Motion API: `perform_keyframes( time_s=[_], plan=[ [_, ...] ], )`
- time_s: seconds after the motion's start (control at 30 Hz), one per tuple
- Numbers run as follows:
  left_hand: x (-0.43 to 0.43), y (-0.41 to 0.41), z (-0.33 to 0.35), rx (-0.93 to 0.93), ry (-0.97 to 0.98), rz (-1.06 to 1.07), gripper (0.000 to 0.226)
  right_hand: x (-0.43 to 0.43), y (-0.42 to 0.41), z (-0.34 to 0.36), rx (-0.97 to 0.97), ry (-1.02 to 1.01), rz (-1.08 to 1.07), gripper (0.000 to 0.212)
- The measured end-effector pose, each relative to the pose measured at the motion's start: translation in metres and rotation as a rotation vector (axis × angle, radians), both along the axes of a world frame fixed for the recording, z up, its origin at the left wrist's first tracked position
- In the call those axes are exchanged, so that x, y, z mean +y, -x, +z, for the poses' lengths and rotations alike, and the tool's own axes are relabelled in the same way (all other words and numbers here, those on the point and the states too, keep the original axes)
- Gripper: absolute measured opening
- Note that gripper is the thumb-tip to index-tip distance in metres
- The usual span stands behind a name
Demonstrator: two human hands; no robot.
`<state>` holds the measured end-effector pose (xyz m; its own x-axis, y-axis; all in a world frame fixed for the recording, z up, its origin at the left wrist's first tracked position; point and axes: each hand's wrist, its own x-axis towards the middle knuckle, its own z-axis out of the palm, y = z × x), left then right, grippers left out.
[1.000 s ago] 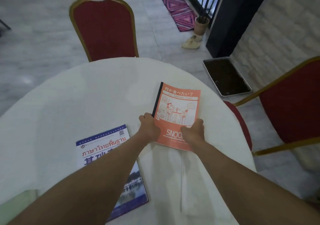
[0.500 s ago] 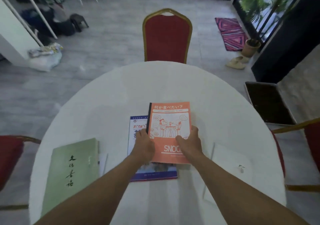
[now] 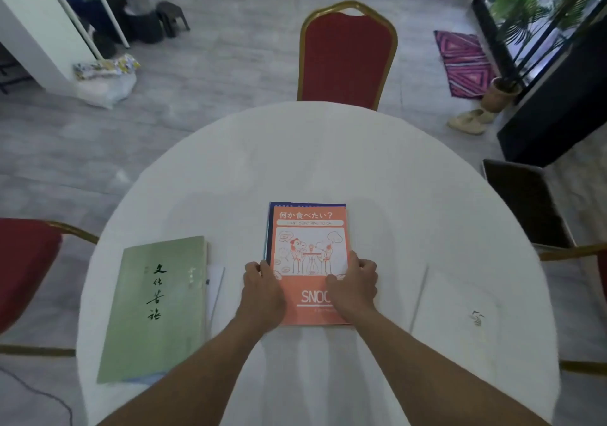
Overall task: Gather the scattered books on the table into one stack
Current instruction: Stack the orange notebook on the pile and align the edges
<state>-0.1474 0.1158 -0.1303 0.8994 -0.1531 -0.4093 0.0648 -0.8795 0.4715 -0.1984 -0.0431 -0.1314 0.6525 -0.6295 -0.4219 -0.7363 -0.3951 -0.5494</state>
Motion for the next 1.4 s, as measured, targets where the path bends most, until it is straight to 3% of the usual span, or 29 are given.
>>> perform_keyframes(
  time_s=[0.2, 0.53, 0.97, 1.4],
  plan=[
    [-0.003, -0.006, 0.003, 0.018, -0.054, -0.065, 0.067, -0.006, -0.007, -0.006, 0.018, -0.053, 0.067, 0.058],
    [-0.001, -0.014, 0.006, 0.018, 0.035, -0.074, 0.044, -0.008, -0.004, -0.013, -0.031, -0.05, 0.043, 0.047],
    [-0.003, -0.025, 0.003, 0.107, -0.135, -0.121, 0.069, -0.015, -0.004, -0.021, -0.02, -0.099, 0.012, 0.048],
    [-0.002, -0.027, 0.005, 0.064, -0.174, -0.192, 0.068, -0.021, -0.001, -0.028, -0.034, -0.149, 0.028, 0.049]
  ],
)
